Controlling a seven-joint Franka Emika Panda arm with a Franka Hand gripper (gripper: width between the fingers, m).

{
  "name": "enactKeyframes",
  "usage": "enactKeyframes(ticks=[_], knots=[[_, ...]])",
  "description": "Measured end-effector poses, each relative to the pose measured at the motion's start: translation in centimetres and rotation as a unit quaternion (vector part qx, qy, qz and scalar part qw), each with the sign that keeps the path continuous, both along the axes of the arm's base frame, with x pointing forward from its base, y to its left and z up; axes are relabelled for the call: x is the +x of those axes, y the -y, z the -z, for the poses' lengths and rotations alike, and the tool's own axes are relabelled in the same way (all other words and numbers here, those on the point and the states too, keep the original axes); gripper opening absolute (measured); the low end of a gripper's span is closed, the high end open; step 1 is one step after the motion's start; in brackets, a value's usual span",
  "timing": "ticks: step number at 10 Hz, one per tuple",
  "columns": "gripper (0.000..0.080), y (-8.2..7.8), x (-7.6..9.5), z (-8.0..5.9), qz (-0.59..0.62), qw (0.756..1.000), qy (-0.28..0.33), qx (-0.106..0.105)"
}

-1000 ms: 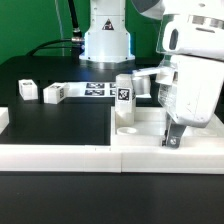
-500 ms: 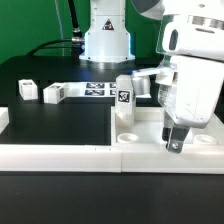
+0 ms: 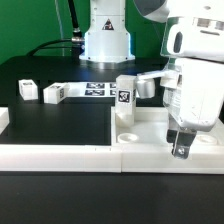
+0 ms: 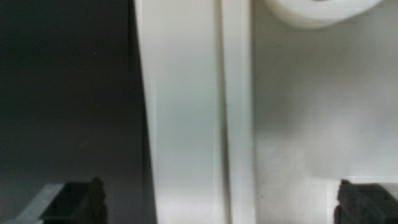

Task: Assemble square table

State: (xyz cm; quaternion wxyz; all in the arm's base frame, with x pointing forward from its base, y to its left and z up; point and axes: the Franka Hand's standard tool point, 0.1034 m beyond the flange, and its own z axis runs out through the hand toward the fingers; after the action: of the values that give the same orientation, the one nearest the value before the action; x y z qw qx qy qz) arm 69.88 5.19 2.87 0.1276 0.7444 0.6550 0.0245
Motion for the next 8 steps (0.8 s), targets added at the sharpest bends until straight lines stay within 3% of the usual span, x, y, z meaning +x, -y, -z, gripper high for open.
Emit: enactKeyframes(ticks=[4,6,8], knots=[[0.0648,0.3,0.1,-0.3,0.005,1.000,0.000,-0.002],[0.0648,1.7,-1.0,-5.9,0.021,1.000,-0.013,-0.010],[0.0648,3.0,-1.2,-9.2,0.091,0.996,-0.011,-0.003]])
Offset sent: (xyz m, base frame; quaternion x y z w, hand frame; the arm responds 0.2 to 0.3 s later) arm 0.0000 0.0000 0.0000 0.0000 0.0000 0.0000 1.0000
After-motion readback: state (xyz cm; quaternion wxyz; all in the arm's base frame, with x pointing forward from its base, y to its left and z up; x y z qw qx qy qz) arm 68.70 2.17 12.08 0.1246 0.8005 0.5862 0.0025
